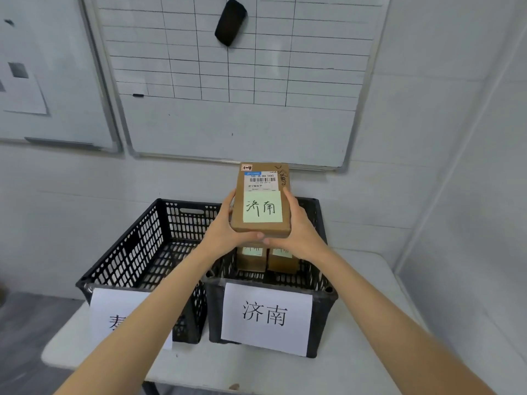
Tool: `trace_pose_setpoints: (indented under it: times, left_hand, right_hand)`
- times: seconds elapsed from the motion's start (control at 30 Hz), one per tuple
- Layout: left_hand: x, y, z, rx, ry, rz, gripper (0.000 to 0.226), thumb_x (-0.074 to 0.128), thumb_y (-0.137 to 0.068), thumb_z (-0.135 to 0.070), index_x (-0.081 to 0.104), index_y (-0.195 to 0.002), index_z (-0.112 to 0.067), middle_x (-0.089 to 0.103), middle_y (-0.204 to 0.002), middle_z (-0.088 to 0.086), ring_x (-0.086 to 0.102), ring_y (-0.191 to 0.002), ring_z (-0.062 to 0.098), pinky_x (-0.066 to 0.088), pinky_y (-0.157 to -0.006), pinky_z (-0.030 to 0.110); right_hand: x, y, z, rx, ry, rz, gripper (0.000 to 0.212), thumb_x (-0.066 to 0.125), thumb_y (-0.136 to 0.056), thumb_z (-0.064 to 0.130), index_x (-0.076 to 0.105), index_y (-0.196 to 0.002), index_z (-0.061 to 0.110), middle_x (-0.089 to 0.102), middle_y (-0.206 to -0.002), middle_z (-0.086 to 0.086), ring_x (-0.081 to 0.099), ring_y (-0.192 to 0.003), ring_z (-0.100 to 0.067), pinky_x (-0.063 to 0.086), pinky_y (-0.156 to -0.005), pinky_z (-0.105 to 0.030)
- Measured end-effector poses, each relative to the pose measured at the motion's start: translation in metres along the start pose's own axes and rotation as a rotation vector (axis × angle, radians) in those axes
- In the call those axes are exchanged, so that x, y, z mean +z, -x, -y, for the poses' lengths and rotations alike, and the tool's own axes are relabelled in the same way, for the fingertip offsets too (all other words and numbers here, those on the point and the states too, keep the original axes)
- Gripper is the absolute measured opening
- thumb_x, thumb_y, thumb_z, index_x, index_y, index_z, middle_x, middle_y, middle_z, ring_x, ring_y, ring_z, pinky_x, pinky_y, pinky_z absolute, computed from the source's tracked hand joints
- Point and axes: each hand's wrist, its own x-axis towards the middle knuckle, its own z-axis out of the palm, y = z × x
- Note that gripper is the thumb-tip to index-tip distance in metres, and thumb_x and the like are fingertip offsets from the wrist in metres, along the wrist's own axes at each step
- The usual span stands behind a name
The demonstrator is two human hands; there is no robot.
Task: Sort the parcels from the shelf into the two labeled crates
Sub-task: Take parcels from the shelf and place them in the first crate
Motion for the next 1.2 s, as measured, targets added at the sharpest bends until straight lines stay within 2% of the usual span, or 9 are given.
trace_pose_setpoints:
  times: [0.1, 0.23, 0.33, 0.5, 0.67, 0.77, 0.83, 1.0, 1.2]
  left_hand:
    - [0.002, -0.021, 0.012, 0.0, -0.042, 0.023, 0.126, 0.087, -0.049, -0.05, 0.016, -0.152, -0.031, 0.051, -0.137, -0.01, 0.047, -0.126, 0.008, 0.041, -0.108, 0.045]
    - [0.01, -0.045, 0.034, 0.005, -0.082, 0.043, 0.119, 0.092, -0.061, -0.03, 0.016, -0.153, -0.03, 0.051, -0.136, -0.014, 0.047, -0.129, 0.009, 0.039, -0.111, 0.043]
    - [0.013, -0.062, 0.054, 0.012, -0.075, 0.082, 0.117, 0.091, -0.062, -0.024, 0.017, -0.153, -0.025, 0.05, -0.14, -0.011, 0.046, -0.13, 0.007, 0.037, -0.11, 0.036]
    - [0.009, -0.086, 0.089, -0.015, -0.093, 0.198, 0.109, 0.087, -0.069, -0.027, 0.017, -0.152, -0.029, 0.05, -0.126, -0.028, 0.043, -0.113, -0.024, 0.036, -0.089, 0.0]
    - [-0.002, -0.103, 0.119, -0.095, -0.18, 0.197, 0.078, 0.063, -0.088, -0.049, 0.02, -0.152, -0.033, 0.031, -0.154, -0.011, 0.024, -0.144, 0.012, 0.023, -0.117, 0.036]
    - [-0.008, -0.112, 0.134, -0.069, -0.289, 0.066, 0.07, 0.055, -0.094, -0.046, 0.026, -0.153, -0.021, 0.032, -0.156, 0.001, 0.025, -0.144, 0.016, 0.022, -0.118, 0.039]
    - [-0.012, -0.117, 0.145, -0.036, -0.35, -0.008, 0.063, 0.053, -0.096, -0.041, 0.031, -0.15, -0.019, 0.036, -0.153, 0.002, 0.028, -0.143, 0.018, 0.022, -0.116, 0.035]
    - [-0.017, -0.128, 0.169, -0.081, -0.326, -0.062, 0.065, 0.055, -0.096, -0.038, 0.027, -0.151, -0.017, 0.035, -0.154, 0.001, 0.028, -0.143, 0.017, 0.024, -0.118, 0.039]
    - [-0.019, -0.133, 0.191, -0.092, -0.374, -0.06, 0.068, 0.055, -0.096, -0.04, 0.024, -0.152, -0.019, 0.033, -0.154, -0.001, 0.026, -0.143, 0.014, 0.02, -0.114, 0.028]
  right_hand:
    - [0.003, -0.019, -0.014, 0.034, 0.048, 0.003, 0.122, 0.09, -0.067, 0.03, 0.008, -0.157, 0.028, 0.038, -0.152, -0.004, 0.029, -0.144, -0.024, 0.034, -0.114, -0.054]
    - [0.012, -0.04, -0.044, 0.13, 0.172, 0.041, 0.127, 0.085, -0.074, 0.03, -0.012, -0.155, 0.034, 0.006, -0.16, -0.013, 0.026, -0.143, -0.026, 0.026, -0.117, -0.04]
    - [0.02, -0.053, -0.065, 0.182, 0.197, 0.088, 0.125, 0.081, -0.079, 0.034, -0.02, -0.153, 0.032, 0.001, -0.16, -0.013, 0.024, -0.143, -0.026, 0.023, -0.117, -0.036]
    - [0.034, -0.07, -0.101, 0.246, 0.103, 0.195, 0.125, 0.08, -0.081, 0.027, -0.023, -0.153, 0.024, 0.009, -0.161, -0.005, 0.014, -0.144, -0.014, 0.015, -0.113, -0.024]
    - [0.048, -0.078, -0.15, 0.363, 0.072, 0.338, 0.122, 0.077, -0.084, 0.019, -0.024, -0.151, 0.027, 0.004, -0.162, 0.003, 0.01, -0.122, 0.013, 0.016, -0.098, -0.006]
    - [0.064, -0.08, -0.176, 0.453, 0.097, 0.424, 0.123, 0.077, -0.084, 0.027, -0.026, -0.15, 0.028, -0.008, -0.163, 0.0, -0.003, -0.149, -0.016, 0.006, -0.121, -0.034]
    - [0.075, -0.082, -0.193, 0.508, 0.126, 0.48, 0.124, 0.078, -0.083, 0.033, -0.027, -0.15, 0.031, -0.01, -0.163, -0.006, -0.008, -0.15, -0.027, 0.004, -0.123, -0.046]
    - [0.102, -0.079, -0.226, 0.59, 0.136, 0.599, 0.125, 0.078, -0.082, 0.037, -0.026, -0.15, 0.028, -0.007, -0.163, -0.012, -0.006, -0.15, -0.029, 0.004, -0.123, -0.046]
    - [0.131, -0.078, -0.25, 0.652, 0.151, 0.675, 0.125, 0.076, -0.084, 0.036, -0.03, -0.149, 0.028, -0.011, -0.163, -0.014, 0.001, -0.15, -0.032, 0.007, -0.122, -0.041]
